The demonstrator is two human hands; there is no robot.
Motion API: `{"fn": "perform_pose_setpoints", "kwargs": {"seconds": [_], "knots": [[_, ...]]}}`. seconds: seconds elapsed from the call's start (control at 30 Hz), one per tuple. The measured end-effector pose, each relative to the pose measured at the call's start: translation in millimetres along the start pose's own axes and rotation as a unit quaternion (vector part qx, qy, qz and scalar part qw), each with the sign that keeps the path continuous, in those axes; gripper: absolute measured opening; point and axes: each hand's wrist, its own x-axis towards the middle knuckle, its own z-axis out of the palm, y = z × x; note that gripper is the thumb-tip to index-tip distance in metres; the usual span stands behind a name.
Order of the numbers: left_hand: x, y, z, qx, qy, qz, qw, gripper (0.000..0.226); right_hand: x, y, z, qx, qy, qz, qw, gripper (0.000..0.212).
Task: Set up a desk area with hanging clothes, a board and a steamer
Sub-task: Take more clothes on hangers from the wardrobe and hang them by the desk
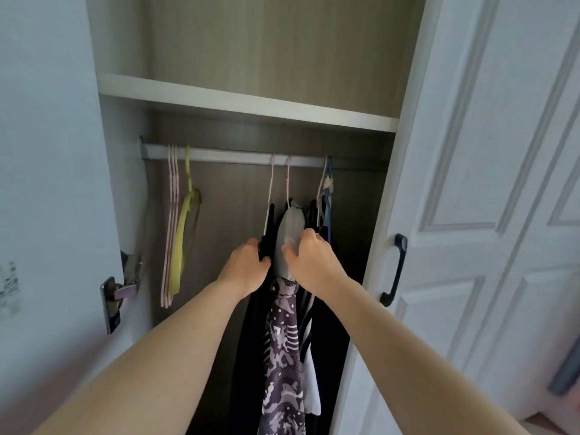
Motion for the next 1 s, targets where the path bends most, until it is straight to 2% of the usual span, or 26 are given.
{"fn": "perform_pose_setpoints", "kwargs": {"seconds": [0.1,0.27,0.57,0.7,0.87,1.0], "knots": [[13,-1,-1,-0.009,0.009,0.007,1.0,0.015,21,1,10,0.034,-0.002,0.026,0.999,0.048],[32,-9,-13,0.018,0.008,-0.001,1.0,0.033,52,6,27,0.036,-0.047,0.101,0.993,0.058],[46,-11,-9,-0.054,0.028,-0.009,0.998,0.011,77,13,38,0.007,-0.063,0.163,0.984,0.036],[45,-3,2,-0.128,0.03,-0.012,0.991,0.011,83,21,48,0.056,-0.054,0.173,0.982,0.034],[47,5,11,-0.175,0.127,-0.067,0.974,0.025,82,18,62,0.093,0.011,0.16,0.983,0.027],[41,7,11,-0.126,0.18,-0.043,0.975,0.027,84,14,63,0.137,0.028,0.163,0.977,0.027]]}}
